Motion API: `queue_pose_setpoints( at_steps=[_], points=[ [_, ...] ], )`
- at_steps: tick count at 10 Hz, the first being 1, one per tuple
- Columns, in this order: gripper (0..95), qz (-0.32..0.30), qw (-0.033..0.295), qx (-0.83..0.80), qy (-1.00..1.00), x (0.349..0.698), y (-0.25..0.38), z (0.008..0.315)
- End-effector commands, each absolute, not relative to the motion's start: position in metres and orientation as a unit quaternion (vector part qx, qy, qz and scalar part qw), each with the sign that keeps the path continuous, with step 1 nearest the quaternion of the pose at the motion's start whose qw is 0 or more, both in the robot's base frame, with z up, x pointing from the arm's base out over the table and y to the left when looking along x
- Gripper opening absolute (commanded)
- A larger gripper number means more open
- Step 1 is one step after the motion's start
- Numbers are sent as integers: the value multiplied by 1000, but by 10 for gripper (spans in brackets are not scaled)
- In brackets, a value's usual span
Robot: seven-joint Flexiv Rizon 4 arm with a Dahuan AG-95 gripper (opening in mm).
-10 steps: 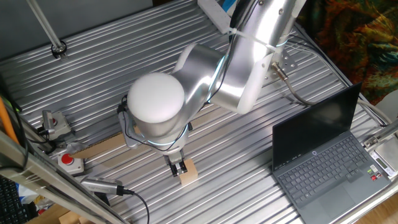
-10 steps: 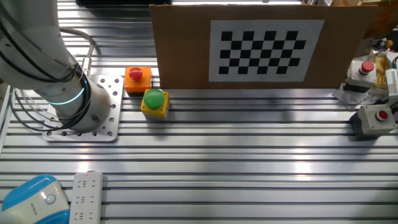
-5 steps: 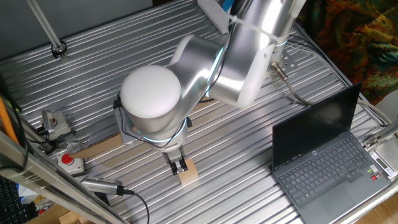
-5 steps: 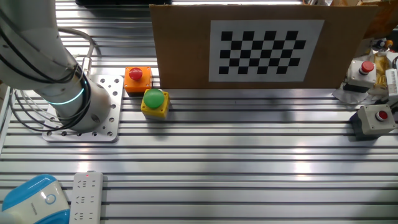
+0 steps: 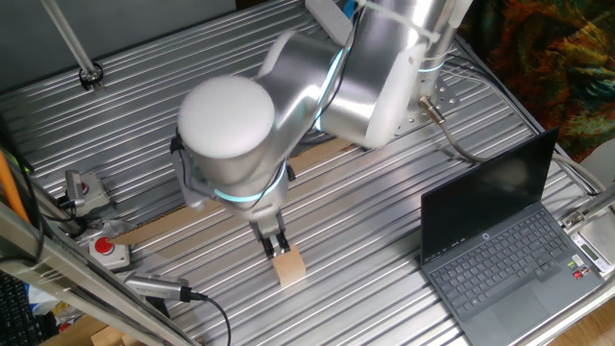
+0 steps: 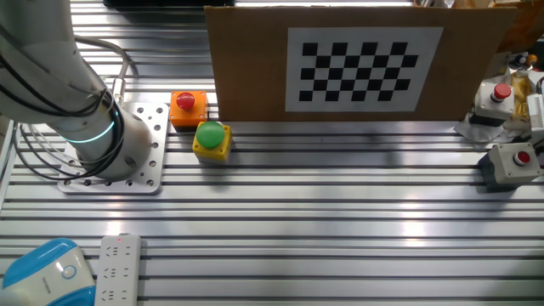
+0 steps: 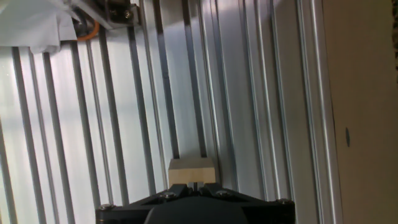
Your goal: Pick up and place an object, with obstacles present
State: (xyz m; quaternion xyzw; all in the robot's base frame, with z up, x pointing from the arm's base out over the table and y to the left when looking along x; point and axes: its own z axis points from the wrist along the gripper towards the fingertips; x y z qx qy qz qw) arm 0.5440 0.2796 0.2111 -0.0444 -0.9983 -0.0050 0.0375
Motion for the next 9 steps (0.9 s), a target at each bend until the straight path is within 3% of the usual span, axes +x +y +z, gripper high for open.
queue_pose_setpoints(
  at_steps=[1, 8, 9],
  points=[
    [0, -3, 45, -40, -998, 542, 275, 216],
    [0, -2, 37, -16, -999, 542, 275, 216],
    [0, -4, 18, -7, -1000, 542, 275, 216]
  ],
)
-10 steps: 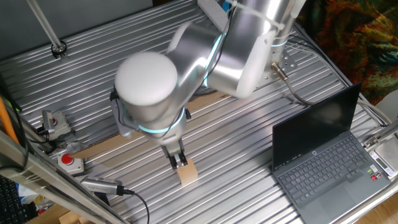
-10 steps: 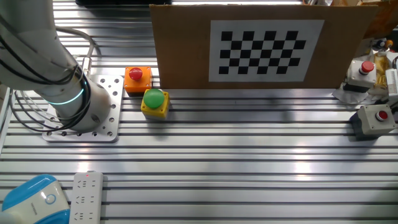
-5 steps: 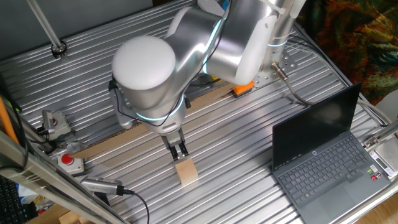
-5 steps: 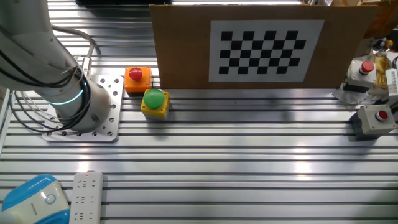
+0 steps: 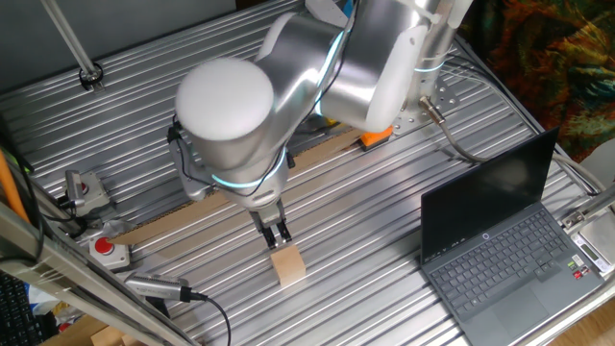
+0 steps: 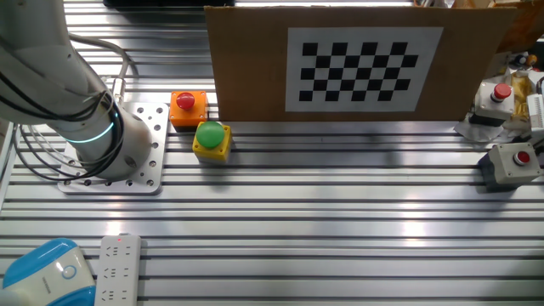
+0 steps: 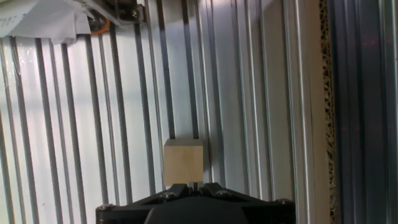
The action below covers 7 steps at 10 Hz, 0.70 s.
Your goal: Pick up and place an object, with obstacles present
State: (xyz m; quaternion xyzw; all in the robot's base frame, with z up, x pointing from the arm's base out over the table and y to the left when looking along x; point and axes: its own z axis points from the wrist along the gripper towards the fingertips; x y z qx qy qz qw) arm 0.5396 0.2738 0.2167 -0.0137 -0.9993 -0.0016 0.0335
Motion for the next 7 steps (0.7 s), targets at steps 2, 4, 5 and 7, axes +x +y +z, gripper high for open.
queue_pose_setpoints(
  at_steps=[2, 4, 5, 7],
  points=[
    [0, -5, 13, -1, -1000, 542, 275, 216],
    [0, -7, -8, 9, -1000, 542, 275, 216],
    [0, -7, -18, 13, -1000, 542, 275, 216],
    [0, -5, -25, 15, -1000, 542, 275, 216]
  ],
)
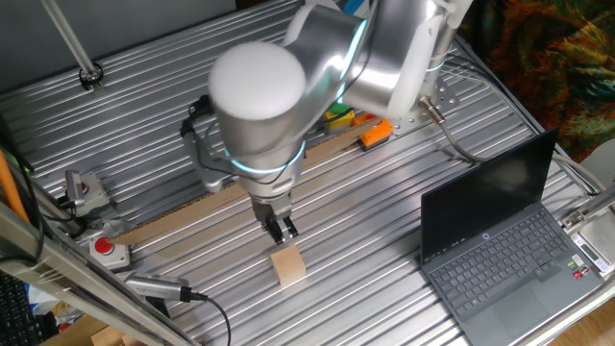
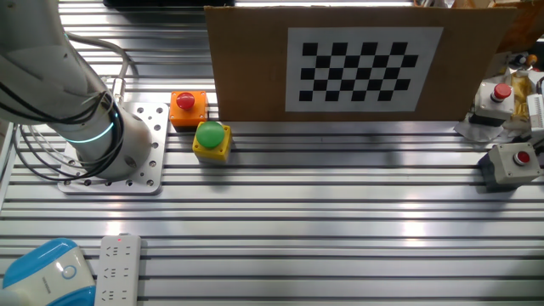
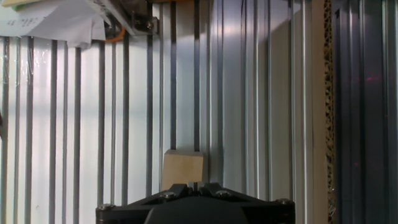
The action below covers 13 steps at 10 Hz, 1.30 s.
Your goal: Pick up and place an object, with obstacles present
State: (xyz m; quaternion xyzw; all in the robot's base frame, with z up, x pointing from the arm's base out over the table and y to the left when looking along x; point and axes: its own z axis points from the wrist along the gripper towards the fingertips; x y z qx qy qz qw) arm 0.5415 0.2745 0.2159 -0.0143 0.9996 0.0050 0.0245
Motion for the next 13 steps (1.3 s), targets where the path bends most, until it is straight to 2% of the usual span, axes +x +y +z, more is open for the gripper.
queue_pose_setpoints(
  at_steps=[1, 3, 9, 13],
  points=[
    [0, 5, 26, -16, 1000, 542, 275, 216],
    [0, 5, 24, -18, 1000, 542, 275, 216],
    [0, 19, -21, -21, 999, 540, 275, 220],
    [0, 31, -34, -31, 998, 522, 267, 261]
  ],
)
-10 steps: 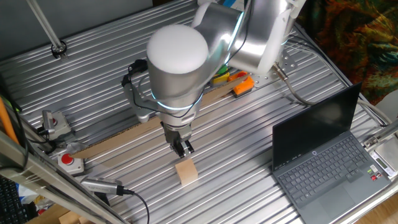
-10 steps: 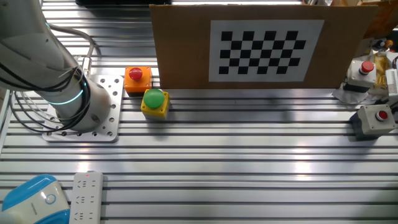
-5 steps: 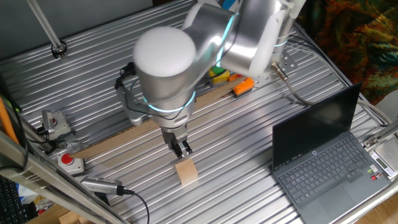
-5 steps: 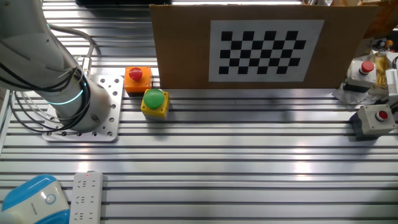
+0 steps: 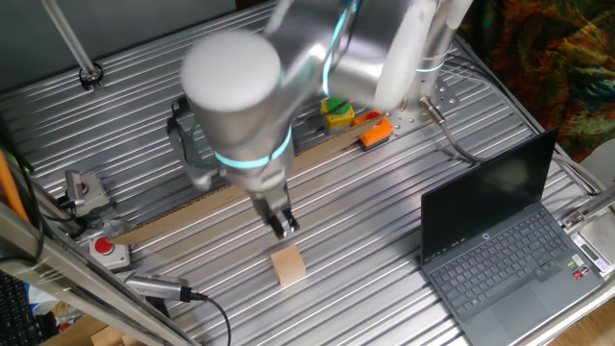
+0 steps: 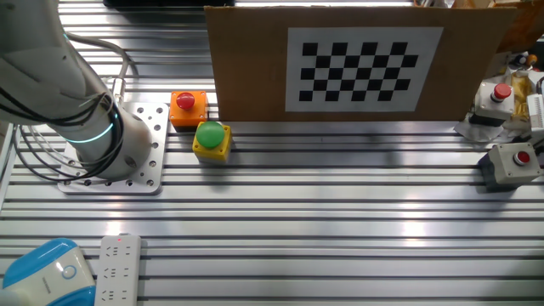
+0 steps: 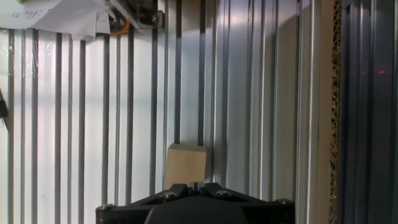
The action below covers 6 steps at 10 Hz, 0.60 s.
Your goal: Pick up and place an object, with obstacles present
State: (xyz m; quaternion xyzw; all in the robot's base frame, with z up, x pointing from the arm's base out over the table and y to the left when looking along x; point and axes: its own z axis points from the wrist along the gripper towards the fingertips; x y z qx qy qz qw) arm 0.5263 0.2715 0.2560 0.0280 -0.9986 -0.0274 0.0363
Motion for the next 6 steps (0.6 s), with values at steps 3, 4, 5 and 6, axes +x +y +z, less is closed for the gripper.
queue_pose_setpoints(
  at_steps=[3, 4, 5, 6],
  points=[
    [0, -39, 43, 45, -997, 509, 246, 278],
    [0, -41, 46, 49, -997, 507, 241, 282],
    [0, -42, 48, 55, -996, 505, 235, 287],
    [0, -44, 49, 58, -996, 504, 230, 288]
  ],
)
